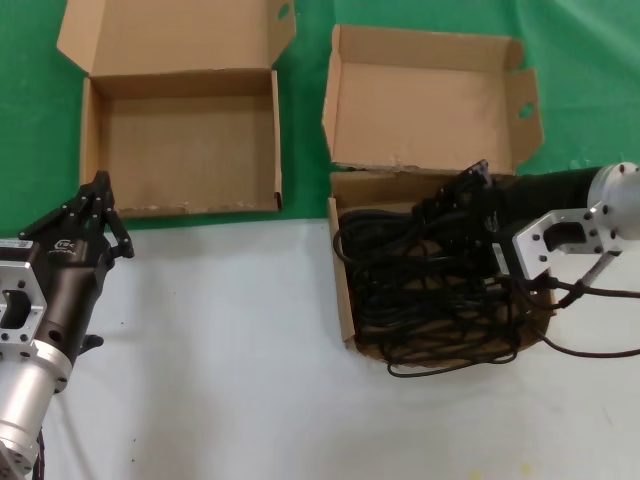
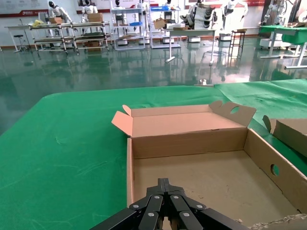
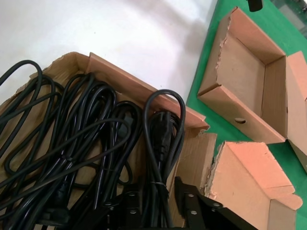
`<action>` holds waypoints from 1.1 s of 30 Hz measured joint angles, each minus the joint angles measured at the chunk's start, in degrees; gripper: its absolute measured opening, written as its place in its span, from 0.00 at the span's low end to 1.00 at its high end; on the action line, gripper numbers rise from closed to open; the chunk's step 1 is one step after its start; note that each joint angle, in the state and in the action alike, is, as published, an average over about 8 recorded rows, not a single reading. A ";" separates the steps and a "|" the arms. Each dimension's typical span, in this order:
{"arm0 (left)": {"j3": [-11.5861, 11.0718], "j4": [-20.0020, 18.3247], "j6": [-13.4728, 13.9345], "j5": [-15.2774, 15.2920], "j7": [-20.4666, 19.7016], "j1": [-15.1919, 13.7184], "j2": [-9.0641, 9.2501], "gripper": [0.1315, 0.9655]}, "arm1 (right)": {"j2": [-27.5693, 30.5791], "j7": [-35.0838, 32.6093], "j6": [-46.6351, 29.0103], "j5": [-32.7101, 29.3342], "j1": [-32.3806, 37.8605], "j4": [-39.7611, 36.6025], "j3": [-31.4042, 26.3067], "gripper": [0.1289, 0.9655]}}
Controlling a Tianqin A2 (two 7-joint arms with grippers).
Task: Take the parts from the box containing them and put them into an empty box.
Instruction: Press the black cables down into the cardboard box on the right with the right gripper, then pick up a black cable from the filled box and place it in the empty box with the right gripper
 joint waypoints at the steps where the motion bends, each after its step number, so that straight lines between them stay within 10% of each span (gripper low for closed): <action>1: 0.00 0.00 0.00 0.00 0.00 0.00 0.00 0.02 | 0.04 0.03 0.02 -0.01 -0.05 0.14 0.01 0.29; 10: 0.00 0.00 0.00 0.00 0.00 0.00 0.00 0.02 | 0.77 0.21 0.18 0.58 -0.40 2.22 0.69 0.13; 33: 0.00 0.00 0.00 0.00 0.00 0.00 0.00 0.02 | -4.59 -1.04 4.66 4.40 4.07 7.95 2.76 0.09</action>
